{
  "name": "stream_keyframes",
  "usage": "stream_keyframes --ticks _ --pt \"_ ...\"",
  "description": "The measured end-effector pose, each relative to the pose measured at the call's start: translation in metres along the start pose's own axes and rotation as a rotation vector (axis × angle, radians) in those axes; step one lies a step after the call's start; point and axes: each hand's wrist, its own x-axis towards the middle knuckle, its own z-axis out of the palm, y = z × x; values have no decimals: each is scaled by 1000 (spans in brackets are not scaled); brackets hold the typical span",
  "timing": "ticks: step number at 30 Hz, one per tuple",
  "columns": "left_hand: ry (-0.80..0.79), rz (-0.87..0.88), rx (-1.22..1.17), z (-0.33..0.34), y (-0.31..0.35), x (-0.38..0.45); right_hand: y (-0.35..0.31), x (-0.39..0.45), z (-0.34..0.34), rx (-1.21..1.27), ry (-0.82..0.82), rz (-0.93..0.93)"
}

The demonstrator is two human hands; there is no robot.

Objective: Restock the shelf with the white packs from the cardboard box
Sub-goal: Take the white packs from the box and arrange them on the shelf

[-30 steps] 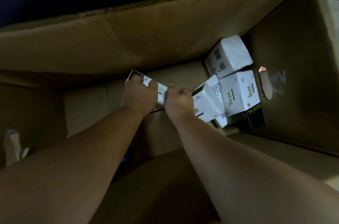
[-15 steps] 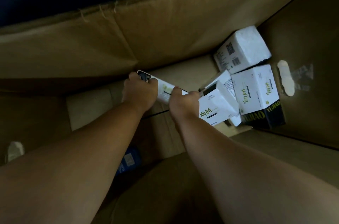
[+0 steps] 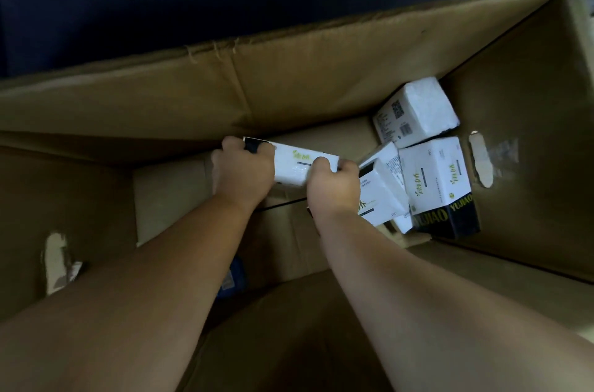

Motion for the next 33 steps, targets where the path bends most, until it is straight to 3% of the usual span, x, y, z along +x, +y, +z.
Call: stream_keyframes --ticks 14,33 --pt "162 47 -272 -60 79 -94 -76 -79 -85 39 56 -253" --pt "371 426 -420 -156 212 -218 -193 -197 -210 219 68 -784"
